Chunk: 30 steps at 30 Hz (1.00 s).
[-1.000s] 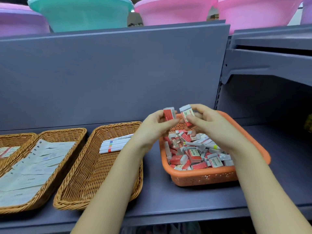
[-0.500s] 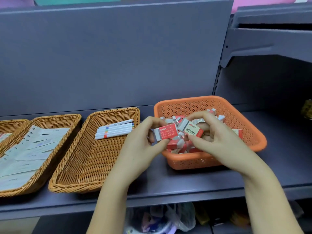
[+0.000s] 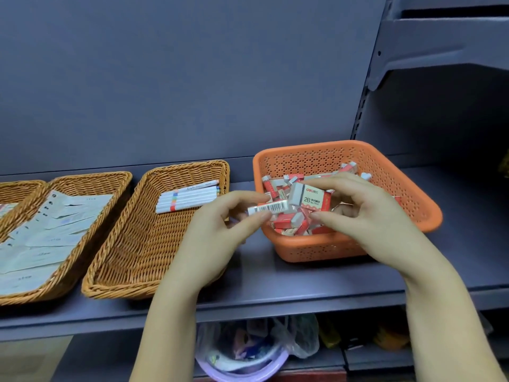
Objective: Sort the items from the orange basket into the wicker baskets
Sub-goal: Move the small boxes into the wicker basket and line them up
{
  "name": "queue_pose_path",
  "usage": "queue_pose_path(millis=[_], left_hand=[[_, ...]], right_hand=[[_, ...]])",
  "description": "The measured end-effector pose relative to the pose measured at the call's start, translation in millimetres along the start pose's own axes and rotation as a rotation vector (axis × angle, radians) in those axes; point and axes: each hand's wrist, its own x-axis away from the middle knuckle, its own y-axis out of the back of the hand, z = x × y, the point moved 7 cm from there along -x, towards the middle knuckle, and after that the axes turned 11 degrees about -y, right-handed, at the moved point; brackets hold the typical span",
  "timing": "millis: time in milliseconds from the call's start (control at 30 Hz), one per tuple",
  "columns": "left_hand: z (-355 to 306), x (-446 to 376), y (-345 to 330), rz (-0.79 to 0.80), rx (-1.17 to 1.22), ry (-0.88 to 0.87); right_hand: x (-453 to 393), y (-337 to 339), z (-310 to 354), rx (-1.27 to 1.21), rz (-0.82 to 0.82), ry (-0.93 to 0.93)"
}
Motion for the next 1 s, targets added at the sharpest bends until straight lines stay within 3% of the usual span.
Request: queue_pose_path(millis=[300,433,567,1000], left_hand=[[6.7,-1.8,-6.0,-0.097,0.282,0.115],[7.5,-2.8,-8.4,-0.022,0.358,0.119],[9.0,-0.1,-4.3,0.057,0.336,0.141],[12.4,31.9,87.3,-0.103,0.261,0.161]], right_hand=[[-0.3,-0.9,0.8,0.042,-0.007,-0.008],[-3.0,1.2,1.1,0.031,-0.027,-0.013],[-7.5,-3.5,4.2,0.070,-0.015,-0.006],[-33.6,-90.4,50.0,0.190,0.082,0.157]])
